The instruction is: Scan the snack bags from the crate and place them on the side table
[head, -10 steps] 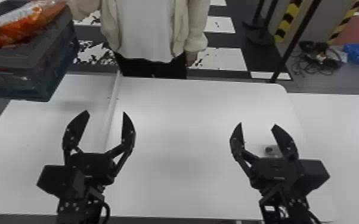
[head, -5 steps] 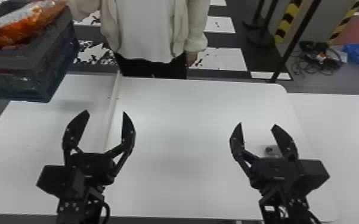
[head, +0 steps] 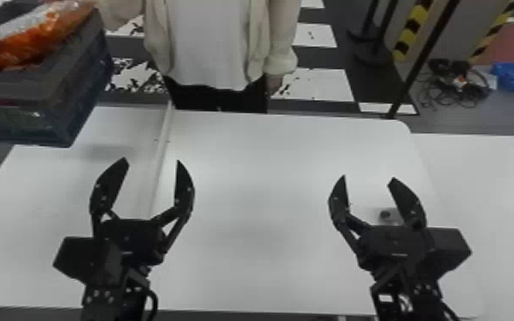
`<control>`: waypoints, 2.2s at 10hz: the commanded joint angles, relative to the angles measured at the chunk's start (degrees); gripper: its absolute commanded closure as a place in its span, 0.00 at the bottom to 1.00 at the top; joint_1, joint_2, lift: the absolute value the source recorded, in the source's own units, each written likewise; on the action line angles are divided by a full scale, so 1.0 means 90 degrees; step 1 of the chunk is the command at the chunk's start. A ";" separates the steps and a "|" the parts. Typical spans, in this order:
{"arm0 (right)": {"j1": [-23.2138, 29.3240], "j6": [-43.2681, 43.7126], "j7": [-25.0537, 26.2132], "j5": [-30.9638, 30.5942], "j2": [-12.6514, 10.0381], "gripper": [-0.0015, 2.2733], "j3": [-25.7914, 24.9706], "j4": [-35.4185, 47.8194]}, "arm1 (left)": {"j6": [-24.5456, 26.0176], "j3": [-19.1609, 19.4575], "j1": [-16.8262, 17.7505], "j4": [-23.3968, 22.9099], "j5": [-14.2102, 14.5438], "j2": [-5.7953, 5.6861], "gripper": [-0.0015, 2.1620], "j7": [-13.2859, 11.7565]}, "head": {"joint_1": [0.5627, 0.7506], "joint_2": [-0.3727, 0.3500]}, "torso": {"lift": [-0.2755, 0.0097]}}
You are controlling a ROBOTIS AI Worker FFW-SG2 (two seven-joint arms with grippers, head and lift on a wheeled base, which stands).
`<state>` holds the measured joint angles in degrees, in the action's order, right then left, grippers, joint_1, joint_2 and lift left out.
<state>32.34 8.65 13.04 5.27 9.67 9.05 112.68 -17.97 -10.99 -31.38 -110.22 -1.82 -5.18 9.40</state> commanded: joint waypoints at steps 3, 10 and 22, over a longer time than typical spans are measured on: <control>0.0000 0.0000 0.0006 0.0000 0.0000 0.05 0.0000 0.0000 | 0.0000 0.0000 0.0000 -0.0010 -0.0013 0.0000 0.07 0.0000 | 0.70 0.43 | 0.79; 0.0000 0.0000 -0.0003 0.0000 0.0000 0.05 0.0000 0.0000 | 0.0000 -0.0009 0.0000 -0.0019 -0.0022 0.0000 0.07 0.0000 | 0.70 0.43 | 0.79; -0.0010 0.0000 -0.0003 0.0000 0.0049 0.05 0.0039 0.0000 | 0.0645 0.0450 0.0049 -0.0390 0.0017 -0.0010 0.07 -0.0098 | 0.70 0.46 | 0.79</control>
<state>32.30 8.65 13.03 5.27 10.02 9.40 112.68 -13.34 -7.59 -31.12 -113.22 -1.83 -5.27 8.45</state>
